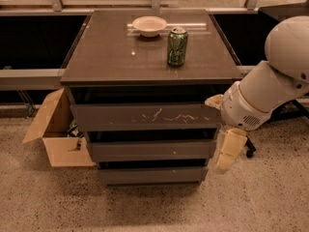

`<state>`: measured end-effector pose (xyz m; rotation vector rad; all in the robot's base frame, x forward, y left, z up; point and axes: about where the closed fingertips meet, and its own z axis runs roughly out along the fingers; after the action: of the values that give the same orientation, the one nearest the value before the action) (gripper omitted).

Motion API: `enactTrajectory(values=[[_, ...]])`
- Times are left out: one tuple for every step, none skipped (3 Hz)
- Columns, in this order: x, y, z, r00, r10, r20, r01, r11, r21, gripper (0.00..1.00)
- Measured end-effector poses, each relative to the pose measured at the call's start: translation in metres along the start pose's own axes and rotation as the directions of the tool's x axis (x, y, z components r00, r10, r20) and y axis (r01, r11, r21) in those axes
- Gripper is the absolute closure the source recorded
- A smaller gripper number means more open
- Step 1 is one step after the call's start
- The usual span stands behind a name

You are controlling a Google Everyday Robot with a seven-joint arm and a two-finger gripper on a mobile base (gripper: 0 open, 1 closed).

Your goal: Open bottom drawer

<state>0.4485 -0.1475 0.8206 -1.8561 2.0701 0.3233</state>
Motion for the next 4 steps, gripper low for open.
enactTrajectory(values=[[0.023, 0.003, 0.045, 0.999, -0.032, -0.016, 0.032, 0.999, -0.032, 0.0], [0.05, 0.01, 0.102, 0.998, -0.064, -0.011, 0.063, 0.9956, -0.068, 0.0], [0.079, 0.019, 0.173, 0.996, -0.089, 0.027, 0.091, 0.9909, -0.099, 0.0], [0.095, 0.024, 0.226, 0.995, -0.085, 0.052, 0.091, 0.986, -0.14, 0.0]])
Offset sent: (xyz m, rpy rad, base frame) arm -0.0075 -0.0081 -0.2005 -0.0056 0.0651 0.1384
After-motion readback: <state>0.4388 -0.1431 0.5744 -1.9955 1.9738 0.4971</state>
